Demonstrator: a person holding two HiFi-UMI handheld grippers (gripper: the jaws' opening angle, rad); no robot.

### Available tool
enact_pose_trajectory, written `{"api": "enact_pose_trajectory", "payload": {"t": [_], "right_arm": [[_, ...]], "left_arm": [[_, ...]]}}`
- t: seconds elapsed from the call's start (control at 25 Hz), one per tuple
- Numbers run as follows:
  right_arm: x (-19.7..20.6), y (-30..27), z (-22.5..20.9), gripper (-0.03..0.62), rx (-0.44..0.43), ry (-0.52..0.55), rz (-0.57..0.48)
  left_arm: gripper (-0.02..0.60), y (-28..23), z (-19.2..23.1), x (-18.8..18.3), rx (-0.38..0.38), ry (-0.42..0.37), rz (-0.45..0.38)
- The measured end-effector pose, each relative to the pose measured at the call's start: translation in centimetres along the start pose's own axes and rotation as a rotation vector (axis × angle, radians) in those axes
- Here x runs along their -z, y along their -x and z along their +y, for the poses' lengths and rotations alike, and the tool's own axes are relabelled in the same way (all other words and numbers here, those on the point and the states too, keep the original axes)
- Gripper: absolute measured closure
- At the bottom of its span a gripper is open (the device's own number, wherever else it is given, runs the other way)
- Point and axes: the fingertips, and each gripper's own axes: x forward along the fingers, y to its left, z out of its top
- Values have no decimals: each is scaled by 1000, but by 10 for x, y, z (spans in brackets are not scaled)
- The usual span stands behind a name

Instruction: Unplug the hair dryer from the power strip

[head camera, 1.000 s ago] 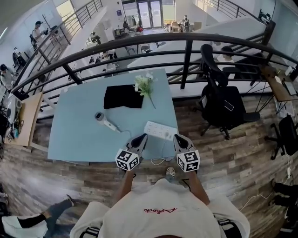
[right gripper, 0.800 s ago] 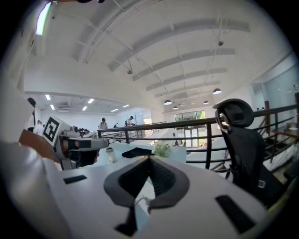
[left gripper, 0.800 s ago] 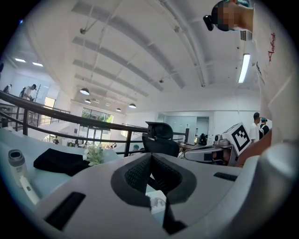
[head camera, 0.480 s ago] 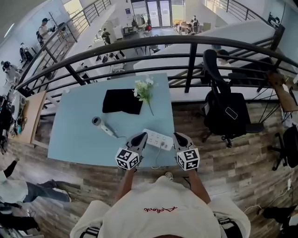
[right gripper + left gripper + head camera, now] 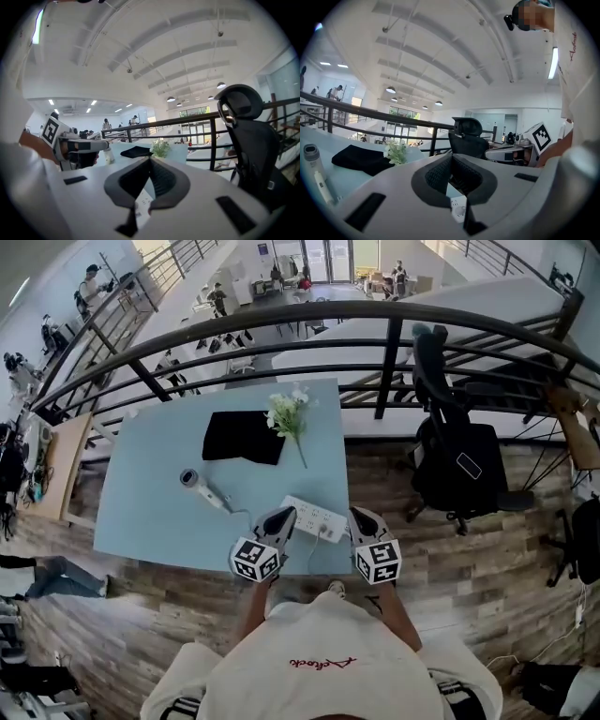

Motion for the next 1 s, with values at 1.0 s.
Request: {"api": "enact_pose_trajectory", "payload": {"t": [1.0], "right_arm": [[-13,-58,13,577,128,12,42]], "left_arm": [[574,-12,76,18,108,29,62]]}}
